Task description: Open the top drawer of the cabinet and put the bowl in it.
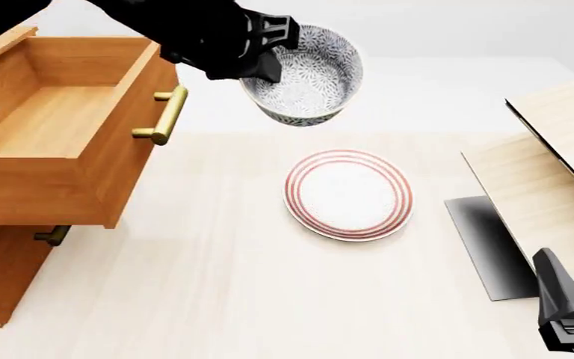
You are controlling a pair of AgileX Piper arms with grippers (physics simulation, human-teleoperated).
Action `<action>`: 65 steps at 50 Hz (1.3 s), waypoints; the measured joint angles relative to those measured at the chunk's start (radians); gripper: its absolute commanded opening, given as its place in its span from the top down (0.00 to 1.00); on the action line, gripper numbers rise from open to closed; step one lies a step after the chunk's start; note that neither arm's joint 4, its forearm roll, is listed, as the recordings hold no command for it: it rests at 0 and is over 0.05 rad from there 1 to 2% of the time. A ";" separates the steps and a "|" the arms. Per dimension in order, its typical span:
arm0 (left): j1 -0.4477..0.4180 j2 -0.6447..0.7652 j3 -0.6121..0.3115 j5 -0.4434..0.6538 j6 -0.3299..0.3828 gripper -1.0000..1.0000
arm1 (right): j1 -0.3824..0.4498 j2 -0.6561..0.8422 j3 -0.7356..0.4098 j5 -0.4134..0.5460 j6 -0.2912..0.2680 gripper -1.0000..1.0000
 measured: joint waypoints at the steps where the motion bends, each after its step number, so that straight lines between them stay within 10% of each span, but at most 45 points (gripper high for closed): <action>1: 0.003 0.000 -0.004 0.003 0.001 1.00 | 0.000 0.000 0.000 0.000 0.000 0.00; 37: 0.155 -0.080 -0.049 0.026 0.011 1.00 | 0.000 0.000 0.000 0.000 0.000 0.00; 65: 0.290 -0.231 0.092 -0.003 -0.009 1.00 | 0.000 0.000 0.000 0.000 0.000 0.00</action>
